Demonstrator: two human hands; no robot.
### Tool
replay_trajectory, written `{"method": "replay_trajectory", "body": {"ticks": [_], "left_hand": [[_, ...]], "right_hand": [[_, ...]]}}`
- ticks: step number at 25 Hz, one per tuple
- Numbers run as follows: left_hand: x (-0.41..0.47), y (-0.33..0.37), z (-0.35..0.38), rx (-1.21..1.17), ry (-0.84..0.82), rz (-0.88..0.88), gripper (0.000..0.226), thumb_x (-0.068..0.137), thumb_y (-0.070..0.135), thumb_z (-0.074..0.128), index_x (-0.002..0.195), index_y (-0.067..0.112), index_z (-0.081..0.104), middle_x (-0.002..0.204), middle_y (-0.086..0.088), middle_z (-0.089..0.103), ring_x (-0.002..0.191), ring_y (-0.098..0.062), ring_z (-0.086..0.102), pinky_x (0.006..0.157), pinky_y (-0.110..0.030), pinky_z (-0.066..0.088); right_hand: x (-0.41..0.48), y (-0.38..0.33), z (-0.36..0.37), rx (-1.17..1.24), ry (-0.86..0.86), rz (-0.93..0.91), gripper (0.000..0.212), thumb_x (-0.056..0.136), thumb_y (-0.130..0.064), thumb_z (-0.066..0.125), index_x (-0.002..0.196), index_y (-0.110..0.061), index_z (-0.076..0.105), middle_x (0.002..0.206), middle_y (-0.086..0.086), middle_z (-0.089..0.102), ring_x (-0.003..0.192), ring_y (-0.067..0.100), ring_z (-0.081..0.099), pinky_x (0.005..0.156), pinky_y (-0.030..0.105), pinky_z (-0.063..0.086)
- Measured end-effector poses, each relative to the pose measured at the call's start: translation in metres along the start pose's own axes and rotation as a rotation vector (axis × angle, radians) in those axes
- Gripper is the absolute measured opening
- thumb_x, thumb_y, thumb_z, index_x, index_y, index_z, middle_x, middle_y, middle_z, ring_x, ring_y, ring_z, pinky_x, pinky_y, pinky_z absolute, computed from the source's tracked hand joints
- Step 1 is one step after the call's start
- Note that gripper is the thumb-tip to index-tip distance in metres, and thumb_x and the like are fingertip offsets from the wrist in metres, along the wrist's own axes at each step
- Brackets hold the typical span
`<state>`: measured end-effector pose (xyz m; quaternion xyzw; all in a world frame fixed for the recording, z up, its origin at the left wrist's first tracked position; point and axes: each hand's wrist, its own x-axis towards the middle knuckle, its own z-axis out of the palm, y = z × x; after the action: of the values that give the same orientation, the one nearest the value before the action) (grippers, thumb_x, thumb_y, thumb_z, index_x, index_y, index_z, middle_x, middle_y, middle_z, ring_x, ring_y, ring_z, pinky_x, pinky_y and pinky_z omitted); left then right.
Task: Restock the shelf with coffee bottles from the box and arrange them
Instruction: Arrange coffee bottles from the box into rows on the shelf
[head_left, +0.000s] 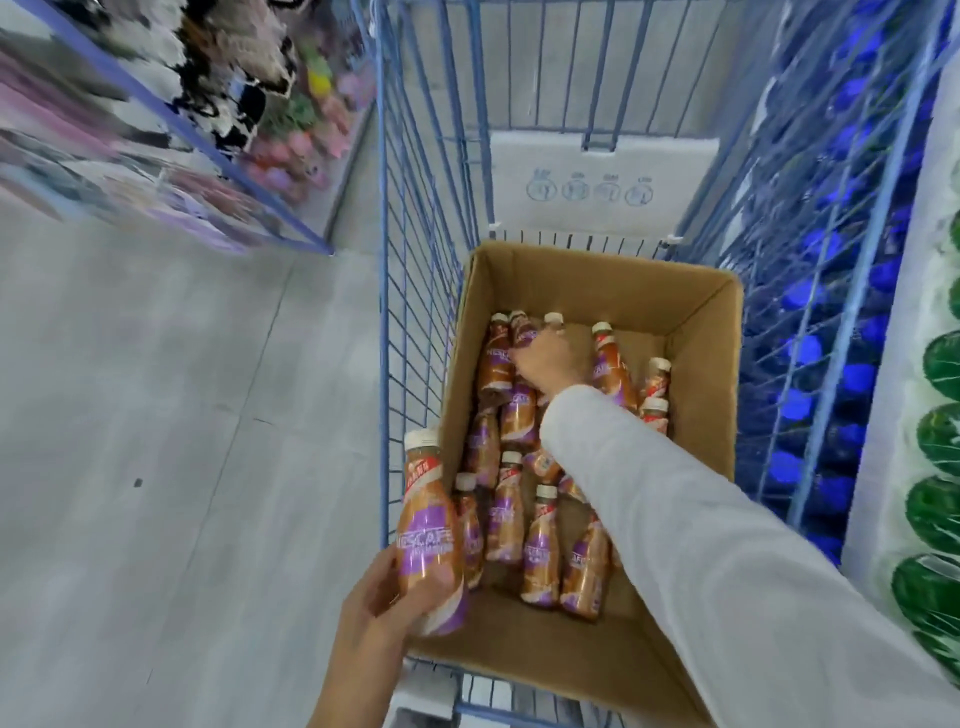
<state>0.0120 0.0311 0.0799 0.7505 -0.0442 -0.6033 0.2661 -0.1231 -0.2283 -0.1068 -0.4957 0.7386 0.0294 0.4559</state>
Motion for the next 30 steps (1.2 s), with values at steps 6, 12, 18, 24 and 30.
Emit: {"method": "replay_trajectory", "body": {"ticks": [6, 12, 18, 24, 30], "left_hand": [[-0.008, 0.000, 0.000, -0.063, -0.028, 0.037, 0.099, 0.032, 0.053, 0.090, 0.122, 0.020, 0.064, 0.114, -0.008, 0.071, 0.108, -0.031, 0.066, 0.088, -0.047, 0.059], [-0.068, 0.021, -0.001, -0.015, -0.273, 0.161, 0.089, 0.040, 0.038, 0.095, 0.120, 0.013, 0.065, 0.110, -0.011, 0.075, 0.101, -0.032, 0.073, 0.085, -0.044, 0.059], [-0.142, 0.030, -0.002, 0.124, -0.627, 0.334, 0.065, 0.056, 0.021, 0.091, 0.117, 0.014, 0.067, 0.103, -0.009, 0.078, 0.091, -0.029, 0.074, 0.078, -0.040, 0.057], [-0.212, 0.007, 0.009, 0.281, -0.952, 0.399, 0.097, 0.030, 0.035, 0.100, 0.119, 0.015, 0.066, 0.104, -0.008, 0.078, 0.087, -0.025, 0.075, 0.079, -0.040, 0.057], [-0.290, -0.045, 0.027, 0.529, -1.314, 0.467, 0.052, 0.047, 0.022, 0.091, 0.097, 0.014, 0.078, 0.090, -0.007, 0.077, 0.076, -0.020, 0.071, 0.071, -0.034, 0.056]], "right_hand": [[-0.051, 0.033, -0.011, 0.683, -0.238, 0.327, 0.054, 0.074, -0.039, 0.077, 0.118, -0.015, 0.056, 0.116, 0.006, 0.064, 0.104, 0.027, 0.062, 0.093, 0.045, 0.056], [-0.250, 0.079, -0.053, 1.303, -0.394, 0.275, 0.033, 0.081, -0.005, 0.077, 0.114, -0.001, 0.071, 0.108, 0.015, 0.074, 0.101, 0.029, 0.070, 0.104, 0.047, 0.050], [-0.429, 0.092, -0.055, 1.621, 0.007, 0.002, 0.065, 0.071, -0.007, 0.085, 0.130, -0.005, 0.059, 0.121, 0.020, 0.070, 0.102, 0.032, 0.070, 0.083, 0.045, 0.057], [-0.571, 0.116, -0.054, 1.612, 0.632, -0.052, 0.079, 0.050, -0.014, 0.091, 0.121, -0.018, 0.056, 0.103, 0.007, 0.077, 0.089, 0.025, 0.075, 0.067, 0.030, 0.056], [-0.689, 0.156, -0.026, 1.635, 1.076, -0.031, 0.075, 0.052, -0.008, 0.085, 0.120, -0.016, 0.056, 0.094, 0.003, 0.078, 0.081, 0.018, 0.073, 0.070, 0.034, 0.058]]}}
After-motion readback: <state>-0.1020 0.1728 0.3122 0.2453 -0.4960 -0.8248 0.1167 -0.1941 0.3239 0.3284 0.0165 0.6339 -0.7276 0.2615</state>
